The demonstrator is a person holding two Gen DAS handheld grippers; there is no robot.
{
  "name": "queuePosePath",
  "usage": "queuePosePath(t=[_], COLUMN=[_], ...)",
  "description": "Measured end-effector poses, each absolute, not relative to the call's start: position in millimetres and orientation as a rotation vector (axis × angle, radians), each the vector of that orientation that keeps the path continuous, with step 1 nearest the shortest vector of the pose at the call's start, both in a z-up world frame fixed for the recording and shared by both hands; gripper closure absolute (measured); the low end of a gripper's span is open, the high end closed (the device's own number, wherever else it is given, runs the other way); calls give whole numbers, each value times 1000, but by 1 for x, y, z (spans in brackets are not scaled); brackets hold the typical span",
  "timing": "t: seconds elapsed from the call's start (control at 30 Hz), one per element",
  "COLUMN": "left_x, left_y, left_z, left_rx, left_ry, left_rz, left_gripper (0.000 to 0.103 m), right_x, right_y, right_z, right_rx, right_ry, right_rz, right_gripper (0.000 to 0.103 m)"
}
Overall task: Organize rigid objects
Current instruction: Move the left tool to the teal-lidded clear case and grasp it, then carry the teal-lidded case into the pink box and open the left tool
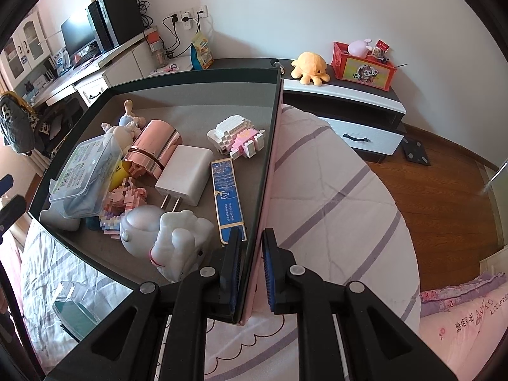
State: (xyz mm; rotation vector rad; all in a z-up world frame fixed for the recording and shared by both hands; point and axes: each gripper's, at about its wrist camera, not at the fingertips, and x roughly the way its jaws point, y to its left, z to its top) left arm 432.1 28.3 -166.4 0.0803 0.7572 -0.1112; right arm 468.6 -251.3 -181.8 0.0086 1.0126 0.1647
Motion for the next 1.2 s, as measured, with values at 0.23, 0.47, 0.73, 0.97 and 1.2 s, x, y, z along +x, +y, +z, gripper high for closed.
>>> queuePosePath(t=[0.23, 0.47, 0.73, 0.97, 1.2], left_x=[392, 372, 372, 390, 390], left_y=[19, -32, -78, -71, -39], left_z=[-184, -198, -216, -233, -232], left_rx=[27, 74, 186, 195, 177], left_ry=[787, 810, 821, 863, 852], left_rz=[-178, -282, -307, -242, -193], left_gripper=[0, 0, 0, 29, 30], right_x=[467, 467, 466, 466, 466], right_y=[-252, -252, -252, -253, -251], right_z=[-182, -182, -183, -183, -183], right_rx=[11, 17, 19, 15, 11], right_ry=[1020, 1025, 1026, 1025, 1026], right_rz=[172, 176, 183, 185, 180], right_gripper=[90, 89, 89, 89, 89])
